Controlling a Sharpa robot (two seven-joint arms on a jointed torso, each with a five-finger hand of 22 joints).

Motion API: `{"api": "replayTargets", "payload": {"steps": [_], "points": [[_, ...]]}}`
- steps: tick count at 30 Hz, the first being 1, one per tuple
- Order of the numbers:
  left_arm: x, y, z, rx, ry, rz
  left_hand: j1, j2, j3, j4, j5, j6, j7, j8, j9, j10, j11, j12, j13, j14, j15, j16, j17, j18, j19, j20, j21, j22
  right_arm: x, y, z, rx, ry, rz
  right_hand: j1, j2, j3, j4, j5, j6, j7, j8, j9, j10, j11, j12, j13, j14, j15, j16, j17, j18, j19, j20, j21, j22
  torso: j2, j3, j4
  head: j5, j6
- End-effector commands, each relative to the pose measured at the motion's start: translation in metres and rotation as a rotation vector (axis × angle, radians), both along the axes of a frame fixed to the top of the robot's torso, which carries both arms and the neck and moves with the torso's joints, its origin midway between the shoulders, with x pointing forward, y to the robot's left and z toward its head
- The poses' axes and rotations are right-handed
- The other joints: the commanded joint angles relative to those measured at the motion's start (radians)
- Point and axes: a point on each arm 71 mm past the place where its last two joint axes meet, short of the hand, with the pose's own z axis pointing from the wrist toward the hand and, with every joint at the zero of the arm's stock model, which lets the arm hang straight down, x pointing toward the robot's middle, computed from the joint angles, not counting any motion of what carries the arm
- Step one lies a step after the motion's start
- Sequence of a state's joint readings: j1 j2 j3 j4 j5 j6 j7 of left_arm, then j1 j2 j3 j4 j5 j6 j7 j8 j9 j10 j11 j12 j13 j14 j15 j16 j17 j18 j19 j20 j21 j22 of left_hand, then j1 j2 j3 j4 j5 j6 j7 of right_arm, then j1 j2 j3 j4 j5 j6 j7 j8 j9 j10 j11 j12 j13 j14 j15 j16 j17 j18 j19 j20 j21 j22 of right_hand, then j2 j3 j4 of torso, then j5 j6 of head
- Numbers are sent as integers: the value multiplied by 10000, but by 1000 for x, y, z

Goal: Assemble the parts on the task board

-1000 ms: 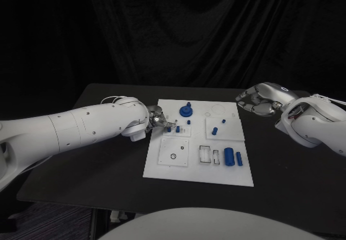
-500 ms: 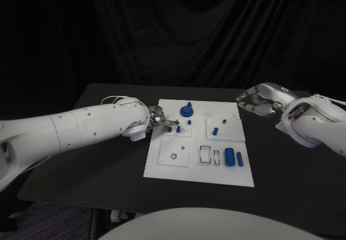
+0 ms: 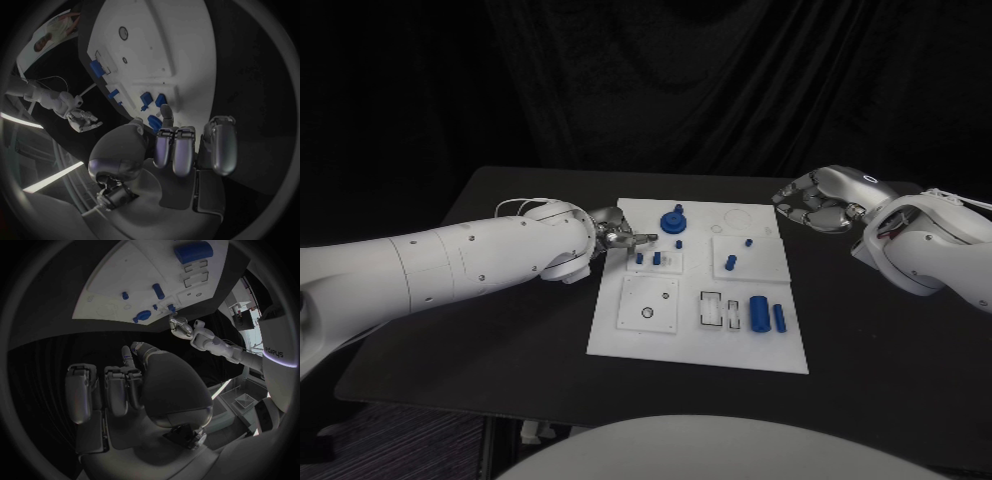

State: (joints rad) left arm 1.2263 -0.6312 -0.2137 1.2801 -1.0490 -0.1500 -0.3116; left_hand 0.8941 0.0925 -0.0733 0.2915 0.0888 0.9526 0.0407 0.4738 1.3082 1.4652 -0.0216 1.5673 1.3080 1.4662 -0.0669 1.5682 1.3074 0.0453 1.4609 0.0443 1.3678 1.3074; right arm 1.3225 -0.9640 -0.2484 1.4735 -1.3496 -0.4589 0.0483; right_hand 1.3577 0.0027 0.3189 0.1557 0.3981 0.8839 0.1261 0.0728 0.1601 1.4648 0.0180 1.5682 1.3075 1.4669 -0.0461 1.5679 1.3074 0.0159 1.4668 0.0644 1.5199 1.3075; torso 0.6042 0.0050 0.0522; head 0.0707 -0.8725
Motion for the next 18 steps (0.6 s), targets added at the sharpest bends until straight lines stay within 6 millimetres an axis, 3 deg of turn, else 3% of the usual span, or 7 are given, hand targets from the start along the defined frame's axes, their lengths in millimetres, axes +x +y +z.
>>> {"api": "replayTargets", "payload": {"steps": [1,5,10,12,16,17,18], "points": [[5,-4,23,-152,-3389,-761,231,-56,-281,-12,-45,-80,-51,904,415,1056,-64,35,2628,1046,-60,26,2634,20,85,-35,87,2012,0,-2,-1,-30,53,-148,-117,-13,59,-21,46,53,-7,-1,-15,1060,84,26,2633,1039,68,29,2634,3,709,55,-61,2419,1,0,-3,-47,-1],[3,-3,35,-20,-5186,-1414,509,-75,-534,-8,-70,-891,1,839,303,1056,-27,35,2628,1046,-34,26,2634,37,30,-24,0,1986,-1,-3,-1,-33,48,-185,-117,-13,59,-21,46,53,-7,-1,-15,1060,84,26,2633,1039,68,29,2634,3,709,55,-61,2419,-2,2,0,-94,-1],[0,-7,45,-436,-6494,-2556,1820,82,-621,-51,526,-3584,665,356,48,1056,565,35,2628,1046,492,26,2634,166,-528,358,-702,1783,-1,-5,-1,-27,22,-226,-125,-21,60,-25,46,52,-5,-4,-18,1060,86,26,2633,1039,70,29,2634,0,715,57,-51,2423,0,4,-8,-175,-1],[-3,-11,47,-639,-6666,-3280,2549,65,-464,-158,993,-4286,858,94,-157,-201,703,-1203,2070,1046,637,26,2634,248,-925,480,-1137,1657,-1,-6,0,-23,6,-238,-125,-21,60,-25,46,52,-5,-4,-18,1060,86,26,2633,1039,70,29,2634,0,715,57,-51,2423,0,0,-3,-210,-1],[-5,-24,42,-800,-5996,-4522,4761,-3,331,-797,860,-5379,993,-507,-1180,-5678,897,-5919,70,945,846,-21,2544,76,-550,687,-228,1906,-1,-5,0,-19,-7,-229,-125,-21,60,-25,46,52,-5,-4,-18,1060,86,26,2633,1039,70,29,2634,0,715,57,-51,2423,1,3,-3,-229,-1],[-5,-28,40,-790,-5731,-4788,5297,-60,629,-973,793,-5407,1129,-731,-1651,-7971,1102,-7860,-765,285,981,-361,1948,105,-713,788,-380,1846,-1,-5,0,-18,-7,-217,-125,-21,60,-25,46,52,-5,-4,-18,1060,86,26,2633,1039,70,29,2634,0,715,57,-51,2423,-3,3,1,-233,-1],[-4,-30,39,-785,-5596,-4931,5465,-85,766,-972,827,-5386,1199,-846,-1932,-8328,1236,-8293,-1051,111,1087,-475,1768,95,-733,869,-371,1844,-1,-4,0,-16,-8,-208,-125,-21,60,-25,46,52,-5,-4,-18,1060,86,26,2633,1039,70,29,2634,0,715,57,-51,2423,0,1,5,-237,-1]]}}
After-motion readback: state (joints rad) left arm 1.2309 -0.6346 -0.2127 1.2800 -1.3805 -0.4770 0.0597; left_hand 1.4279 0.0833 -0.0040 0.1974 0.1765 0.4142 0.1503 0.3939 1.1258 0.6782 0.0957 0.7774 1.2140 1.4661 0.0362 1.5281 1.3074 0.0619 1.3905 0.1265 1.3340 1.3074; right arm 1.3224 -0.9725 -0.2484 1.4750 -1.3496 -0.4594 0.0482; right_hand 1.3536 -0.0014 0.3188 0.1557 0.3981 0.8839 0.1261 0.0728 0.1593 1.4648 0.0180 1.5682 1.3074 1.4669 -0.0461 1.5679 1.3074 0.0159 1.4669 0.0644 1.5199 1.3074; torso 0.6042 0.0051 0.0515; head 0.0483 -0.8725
